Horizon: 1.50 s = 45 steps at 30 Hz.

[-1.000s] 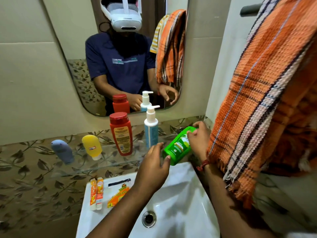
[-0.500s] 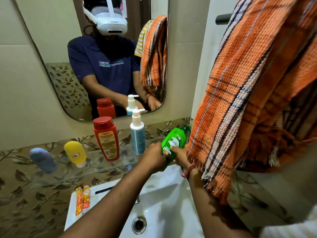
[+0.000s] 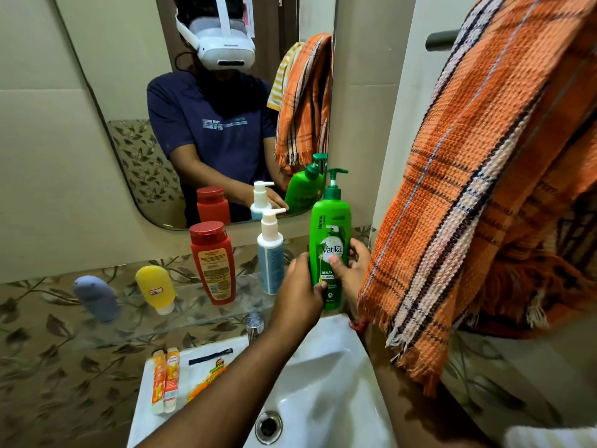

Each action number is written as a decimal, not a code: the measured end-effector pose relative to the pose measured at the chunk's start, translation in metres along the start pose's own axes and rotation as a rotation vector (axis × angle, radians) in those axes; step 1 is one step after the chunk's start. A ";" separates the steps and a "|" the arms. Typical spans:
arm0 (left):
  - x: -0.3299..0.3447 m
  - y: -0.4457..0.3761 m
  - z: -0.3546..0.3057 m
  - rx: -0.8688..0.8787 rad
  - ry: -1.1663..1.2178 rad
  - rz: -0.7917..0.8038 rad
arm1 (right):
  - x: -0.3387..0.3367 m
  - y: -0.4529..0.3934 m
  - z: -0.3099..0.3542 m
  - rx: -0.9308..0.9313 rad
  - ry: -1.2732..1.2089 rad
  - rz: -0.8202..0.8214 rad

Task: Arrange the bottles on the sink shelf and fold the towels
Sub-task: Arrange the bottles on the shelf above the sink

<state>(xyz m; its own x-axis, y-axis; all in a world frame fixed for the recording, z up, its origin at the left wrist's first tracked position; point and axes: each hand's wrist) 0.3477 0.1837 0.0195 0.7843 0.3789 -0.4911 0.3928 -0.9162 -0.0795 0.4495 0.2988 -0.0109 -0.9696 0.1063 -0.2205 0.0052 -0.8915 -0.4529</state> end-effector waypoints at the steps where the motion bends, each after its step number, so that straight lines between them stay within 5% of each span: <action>1: 0.000 -0.005 -0.004 -0.004 -0.006 -0.015 | 0.001 -0.003 0.001 -0.008 0.027 -0.001; 12: 0.007 -0.034 -0.011 -0.084 -0.021 -0.107 | 0.006 -0.006 0.011 -0.004 0.052 0.085; 45: 0.019 -0.034 0.003 -0.241 0.082 -0.041 | -0.016 0.033 0.077 0.067 -0.009 0.104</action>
<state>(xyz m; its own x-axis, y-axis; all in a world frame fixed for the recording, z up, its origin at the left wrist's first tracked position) 0.3476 0.2217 0.0100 0.7980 0.4335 -0.4186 0.5204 -0.8460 0.1159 0.4462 0.2340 0.0447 -0.9669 0.0082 -0.2550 0.0894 -0.9252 -0.3689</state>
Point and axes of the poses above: each hand's wrist, its own y-axis away from the middle knuckle, its own x-axis out of the palm, z = x × y, and after that the axes turned 15 degrees about -x, right-handed
